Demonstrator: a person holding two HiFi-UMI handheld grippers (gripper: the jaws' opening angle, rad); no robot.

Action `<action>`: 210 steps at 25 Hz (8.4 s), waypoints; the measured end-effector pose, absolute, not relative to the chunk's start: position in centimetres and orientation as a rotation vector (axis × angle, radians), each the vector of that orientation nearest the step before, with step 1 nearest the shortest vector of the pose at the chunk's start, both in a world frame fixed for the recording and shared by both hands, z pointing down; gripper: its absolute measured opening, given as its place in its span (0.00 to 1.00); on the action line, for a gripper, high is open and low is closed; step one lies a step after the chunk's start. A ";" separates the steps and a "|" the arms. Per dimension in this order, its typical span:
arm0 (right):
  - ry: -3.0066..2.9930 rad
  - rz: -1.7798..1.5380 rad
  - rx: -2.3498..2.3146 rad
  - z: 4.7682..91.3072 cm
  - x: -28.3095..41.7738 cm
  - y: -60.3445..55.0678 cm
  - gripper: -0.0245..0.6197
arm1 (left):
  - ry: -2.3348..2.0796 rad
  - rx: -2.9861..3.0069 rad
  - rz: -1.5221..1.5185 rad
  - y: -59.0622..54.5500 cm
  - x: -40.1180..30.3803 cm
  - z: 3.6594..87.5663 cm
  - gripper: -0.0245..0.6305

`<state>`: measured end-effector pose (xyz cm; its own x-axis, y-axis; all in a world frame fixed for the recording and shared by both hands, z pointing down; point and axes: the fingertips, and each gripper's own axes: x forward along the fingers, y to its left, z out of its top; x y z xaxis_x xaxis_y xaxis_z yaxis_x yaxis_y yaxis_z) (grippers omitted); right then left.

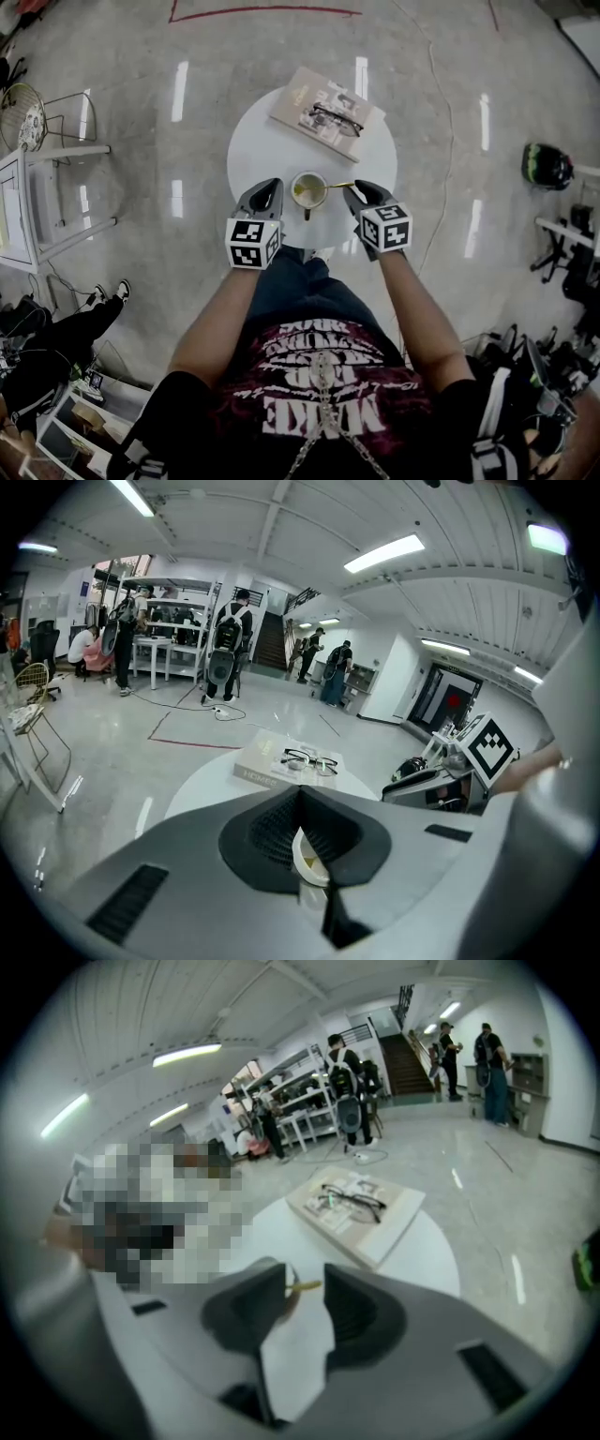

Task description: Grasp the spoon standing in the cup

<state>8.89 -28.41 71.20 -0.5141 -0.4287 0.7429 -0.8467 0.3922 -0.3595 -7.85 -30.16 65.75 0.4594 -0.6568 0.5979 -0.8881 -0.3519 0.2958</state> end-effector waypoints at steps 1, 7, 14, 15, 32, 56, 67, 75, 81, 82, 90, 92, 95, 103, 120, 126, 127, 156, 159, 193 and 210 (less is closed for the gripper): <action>-2.103 1.002 1.093 71.3 9.1 -28.4 0.26 | -1.282 2.122 0.508 -30.1 -7.8 65.8 0.07; -2.084 1.027 1.068 72.6 8.9 -27.9 0.26 | -1.277 2.123 0.507 -29.2 -7.1 65.8 0.07; -2.086 1.075 1.032 74.7 7.8 -27.9 0.20 | -1.289 2.137 0.509 -28.6 -7.3 65.1 0.07; -2.090 1.066 1.035 74.6 7.7 -27.9 0.17 | -1.292 2.139 0.509 -28.6 -7.5 64.9 0.07; -2.158 1.153 1.043 74.8 6.9 -29.2 0.22 | -1.356 2.116 0.523 -26.5 -10.8 62.8 0.07; -2.356 0.891 1.032 66.5 6.4 -28.6 0.09 | -1.324 2.231 0.477 -29.3 -8.9 58.9 0.07; -2.528 0.765 1.110 56.2 8.5 -27.1 0.09 | -1.388 2.315 0.342 -28.0 -8.2 52.3 0.07; -2.632 0.649 1.142 49.7 9.3 -25.4 0.09 | -1.473 2.362 0.198 -26.8 -8.3 46.4 0.07; -2.704 0.556 1.158 45.8 9.8 -23.9 0.09 | -1.503 2.425 0.117 -25.6 -6.7 42.6 0.07; -2.716 0.538 1.161 45.1 9.9 -23.7 0.09 | -1.506 2.436 0.108 -25.4 -6.4 42.2 0.07; -2.770 0.439 1.190 40.5 10.5 -22.0 0.09 | -1.531 2.469 0.059 -23.8 -5.8 39.2 0.07; -2.777 0.431 1.202 39.8 10.9 -21.6 0.09 | -1.537 2.474 0.054 -23.5 -5.7 38.7 0.07; -2.791 0.415 1.210 39.1 11.3 -21.1 0.09 | -1.545 2.481 0.040 -23.0 -5.6 38.0 0.07; -2.813 0.389 1.218 38.1 11.6 -20.5 0.09 | -1.550 2.488 0.028 -22.5 -5.4 37.3 0.07; -2.800 0.428 1.224 39.6 10.9 -22.1 0.09 | -1.522 2.455 0.071 -23.8 -6.3 40.1 0.07; -2.778 0.463 1.230 40.5 10.1 -23.0 0.09 | -1.498 2.424 0.082 -24.9 -7.1 41.5 0.07; -2.773 0.470 1.229 40.8 10.0 -23.2 0.09 | -1.492 2.419 0.084 -25.2 -7.2 41.7 0.07; -2.456 0.824 1.117 60.2 6.9 -27.0 0.09 | -1.332 2.245 0.345 -30.0 -8.7 58.2 0.07; -2.432 0.858 1.110 62.0 6.7 -27.2 0.09 | -1.315 2.238 0.367 -29.9 -8.6 59.4 0.07; -2.284 0.926 1.135 71.0 8.2 -26.7 0.34 | -1.262 2.212 0.433 -29.2 -7.9 62.3 0.07; -2.675 0.323 1.277 46.9 11.1 -23.4 0.34 | -1.481 2.425 0.119 -25.9 -6.4 45.0 0.07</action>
<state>11.09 -23.40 46.95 -0.6229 -0.7461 0.2352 -0.7806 0.6124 -0.1250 -6.35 -25.94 45.04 0.4661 -0.8563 0.2226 -0.8808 -0.4256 0.2074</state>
